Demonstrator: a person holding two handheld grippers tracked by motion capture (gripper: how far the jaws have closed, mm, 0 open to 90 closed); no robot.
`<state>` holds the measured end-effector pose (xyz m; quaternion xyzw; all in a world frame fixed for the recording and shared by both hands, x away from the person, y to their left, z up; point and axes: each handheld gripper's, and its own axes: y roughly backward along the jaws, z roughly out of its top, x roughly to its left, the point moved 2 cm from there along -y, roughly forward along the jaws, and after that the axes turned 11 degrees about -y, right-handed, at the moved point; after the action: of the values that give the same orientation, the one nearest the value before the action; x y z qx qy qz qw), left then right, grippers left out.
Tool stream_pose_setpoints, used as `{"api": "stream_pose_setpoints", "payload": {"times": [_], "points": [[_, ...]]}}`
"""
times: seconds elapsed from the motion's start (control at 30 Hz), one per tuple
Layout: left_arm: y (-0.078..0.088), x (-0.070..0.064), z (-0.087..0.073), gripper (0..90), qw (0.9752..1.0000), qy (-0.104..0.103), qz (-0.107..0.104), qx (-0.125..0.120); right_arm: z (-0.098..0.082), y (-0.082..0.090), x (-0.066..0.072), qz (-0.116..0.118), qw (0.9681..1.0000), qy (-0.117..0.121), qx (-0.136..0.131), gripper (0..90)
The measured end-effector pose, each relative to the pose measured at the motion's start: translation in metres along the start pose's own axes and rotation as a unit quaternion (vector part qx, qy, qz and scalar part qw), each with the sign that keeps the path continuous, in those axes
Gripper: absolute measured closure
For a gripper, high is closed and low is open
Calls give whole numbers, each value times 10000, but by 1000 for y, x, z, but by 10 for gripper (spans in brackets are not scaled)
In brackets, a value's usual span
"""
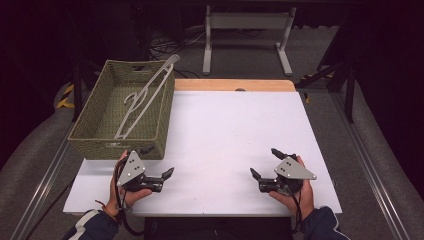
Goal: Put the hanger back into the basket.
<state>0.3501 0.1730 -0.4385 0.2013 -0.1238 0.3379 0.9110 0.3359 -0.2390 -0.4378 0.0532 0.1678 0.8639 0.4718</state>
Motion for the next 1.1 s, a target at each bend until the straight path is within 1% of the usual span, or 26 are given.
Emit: {"api": "stream_pose_setpoints", "payload": {"times": [0.07, 0.13, 0.2, 0.23, 0.3, 0.4, 0.43, 0.47, 0.53, 0.57, 0.63, 0.7, 0.83, 0.9, 1.1], "points": [[0, -1, -1, 63, 10000, 33, -36, 8, 0, 0, 0, -17, 10000, 8, -5, 93], [-1, -1, -1, 62, 10000, 19, -25, 25, 0, 1, 0, -23, 10000, 18, -11, 93], [-1, -1, 0, 62, 10000, 49, -40, -9, -1, 0, 0, -34, 10000, 52, 24, 95], [-1, -1, 0, 62, 10000, 8, -27, 4, -1, 0, 0, -29, 10000, 79, 30, 94], [-1, -1, 0, 62, 10000, -10, -37, -8, -1, -1, 1, -32, 9999, 92, 43, 94], [-1, -1, 0, 61, 10000, 2, -59, 5, 0, 1, 1, -41, 10000, 64, 18, 94], [0, -1, 0, 62, 10000, -33, -53, -13, 0, 1, 1, -42, 10000, 61, 19, 94], [0, -1, 1, 61, 10000, -9, -73, -24, 0, 2, 1, -59, 10000, 55, 16, 94], [-1, 0, 1, 59, 10000, -64, -63, -19, 0, 4, 1, -68, 10000, 27, 10, 94], [-1, -1, 1, 58, 10000, -22, -77, -41, 0, 4, 1, -83, 10000, 40, -10, 95], [-1, 0, 1, 58, 9999, -68, -77, -19, 1, 5, 2, -81, 10000, 39, -17, 97], [-2, 0, 0, 58, 9999, -20, -95, -27, 1, 5, 2, -96, 9999, 29, -31, 97], [-2, 0, 1, 59, 9999, 10, -115, -22, 0, 4, 1, -67, 10000, 52, 17, 98], [-3, 0, 0, 58, 9999, -30, -115, 25, -1, 4, 1, -70, 10000, 65, 21, 98], [-4, -1, 0, 57, 9999, 16, -149, 43, -1, 4, 0, -72, 9999, 81, 32, 98]]}}
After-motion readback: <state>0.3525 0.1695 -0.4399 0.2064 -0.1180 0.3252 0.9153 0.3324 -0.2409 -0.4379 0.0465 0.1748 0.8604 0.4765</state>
